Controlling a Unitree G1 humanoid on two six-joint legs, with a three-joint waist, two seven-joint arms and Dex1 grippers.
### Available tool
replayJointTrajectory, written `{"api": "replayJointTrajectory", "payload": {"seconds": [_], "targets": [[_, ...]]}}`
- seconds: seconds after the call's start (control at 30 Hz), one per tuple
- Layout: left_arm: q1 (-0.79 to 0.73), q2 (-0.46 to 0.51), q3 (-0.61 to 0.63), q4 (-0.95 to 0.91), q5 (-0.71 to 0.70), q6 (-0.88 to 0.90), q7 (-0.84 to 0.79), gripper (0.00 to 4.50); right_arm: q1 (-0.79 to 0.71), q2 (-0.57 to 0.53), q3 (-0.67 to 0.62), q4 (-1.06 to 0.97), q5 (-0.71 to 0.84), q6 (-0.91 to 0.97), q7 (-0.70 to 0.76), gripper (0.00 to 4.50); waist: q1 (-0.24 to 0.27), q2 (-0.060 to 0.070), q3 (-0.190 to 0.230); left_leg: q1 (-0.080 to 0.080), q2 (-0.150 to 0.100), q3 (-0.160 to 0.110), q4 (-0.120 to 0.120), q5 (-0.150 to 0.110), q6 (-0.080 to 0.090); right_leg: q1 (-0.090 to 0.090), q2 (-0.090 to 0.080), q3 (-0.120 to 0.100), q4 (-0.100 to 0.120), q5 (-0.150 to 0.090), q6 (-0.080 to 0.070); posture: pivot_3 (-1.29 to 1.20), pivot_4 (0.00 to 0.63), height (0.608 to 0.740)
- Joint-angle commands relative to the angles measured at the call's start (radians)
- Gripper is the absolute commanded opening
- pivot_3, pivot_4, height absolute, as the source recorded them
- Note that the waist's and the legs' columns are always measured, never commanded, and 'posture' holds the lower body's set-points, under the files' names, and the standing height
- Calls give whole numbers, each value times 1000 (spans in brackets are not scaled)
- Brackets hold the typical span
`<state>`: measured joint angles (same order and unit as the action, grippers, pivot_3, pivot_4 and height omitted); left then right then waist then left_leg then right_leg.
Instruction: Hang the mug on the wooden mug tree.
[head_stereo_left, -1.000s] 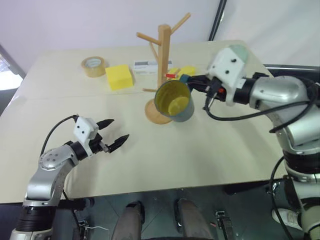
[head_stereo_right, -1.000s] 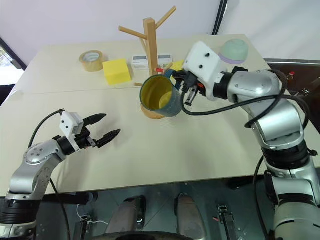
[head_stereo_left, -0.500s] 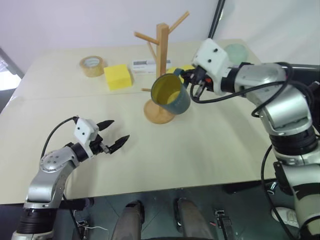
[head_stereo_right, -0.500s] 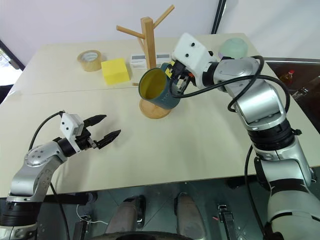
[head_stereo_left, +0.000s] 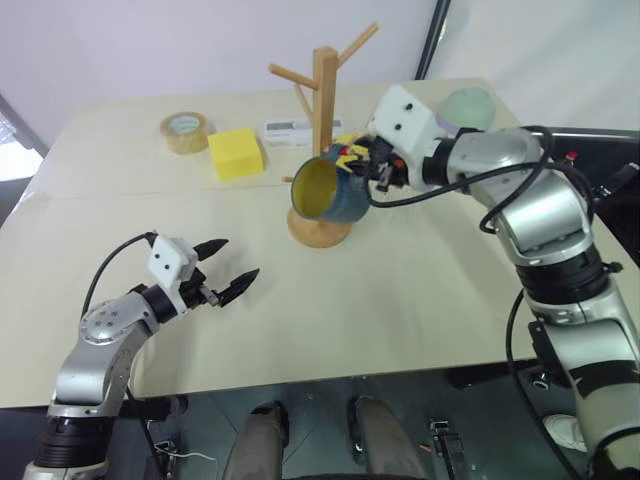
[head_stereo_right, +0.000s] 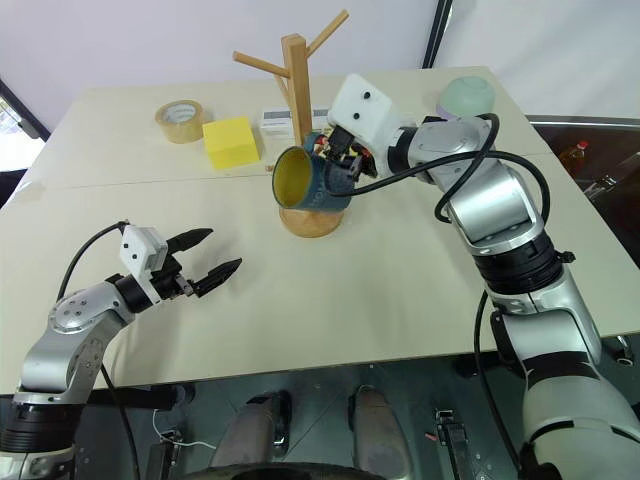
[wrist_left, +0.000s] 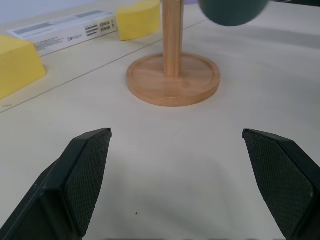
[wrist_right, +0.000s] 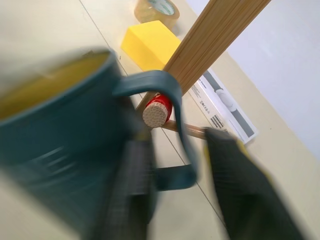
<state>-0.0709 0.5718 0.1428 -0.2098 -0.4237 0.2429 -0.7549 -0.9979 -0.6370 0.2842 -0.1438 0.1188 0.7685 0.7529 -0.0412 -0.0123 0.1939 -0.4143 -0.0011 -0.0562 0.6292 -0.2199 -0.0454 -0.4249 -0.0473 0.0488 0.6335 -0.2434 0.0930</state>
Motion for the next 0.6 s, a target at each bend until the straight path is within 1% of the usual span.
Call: {"api": "replayJointTrajectory", "payload": {"seconds": [0.03,0.17,0.23,0.3,0.37,0.43,0.5,0.6], "targets": [[-3,0,23,-37,-5,-17,7,4500,15,-40,-70,-60,2,-9,10,2535,1,0,0,0,0,0,0,0,0,0,0,0,0,0,0,0,150,740],[7,-6,39,-46,-13,-9,23,4500,102,-106,-195,-92,55,-2,28,2535,8,0,0,0,0,0,0,0,0,0,0,0,0,0,0,0,150,740],[14,-15,57,-45,-27,12,47,4500,191,-126,-287,-110,100,-27,41,2535,10,-1,0,0,0,0,0,0,0,0,0,0,0,0,0,0,150,740],[10,-40,83,-28,-42,27,86,4500,311,-102,-390,-128,154,-94,46,2535,14,-2,-1,0,0,0,0,0,0,1,0,0,-1,0,0,0,150,740],[-2,-76,112,11,-22,7,154,4500,446,-28,-479,-145,220,-161,33,2535,21,-2,-1,2,0,0,0,0,0,2,1,0,0,0,0,0,150,740],[-6,-100,136,55,-25,14,188,4500,563,58,-522,-126,238,-216,-17,2535,21,-2,-1,5,1,0,0,0,0,6,2,0,0,0,1,0,150,740],[2,-119,146,92,-3,-1,222,4500,657,146,-535,-74,222,-311,-72,2535,19,-2,-1,8,1,0,0,0,0,8,3,0,1,-1,-1,0,150,740],[24,-136,154,135,18,-19,252,4500,747,247,-521,11,198,-458,-121,2535,18,-2,-1,9,1,0,2,0,0,9,3,0,1,0,-3,0,150,740]]}}
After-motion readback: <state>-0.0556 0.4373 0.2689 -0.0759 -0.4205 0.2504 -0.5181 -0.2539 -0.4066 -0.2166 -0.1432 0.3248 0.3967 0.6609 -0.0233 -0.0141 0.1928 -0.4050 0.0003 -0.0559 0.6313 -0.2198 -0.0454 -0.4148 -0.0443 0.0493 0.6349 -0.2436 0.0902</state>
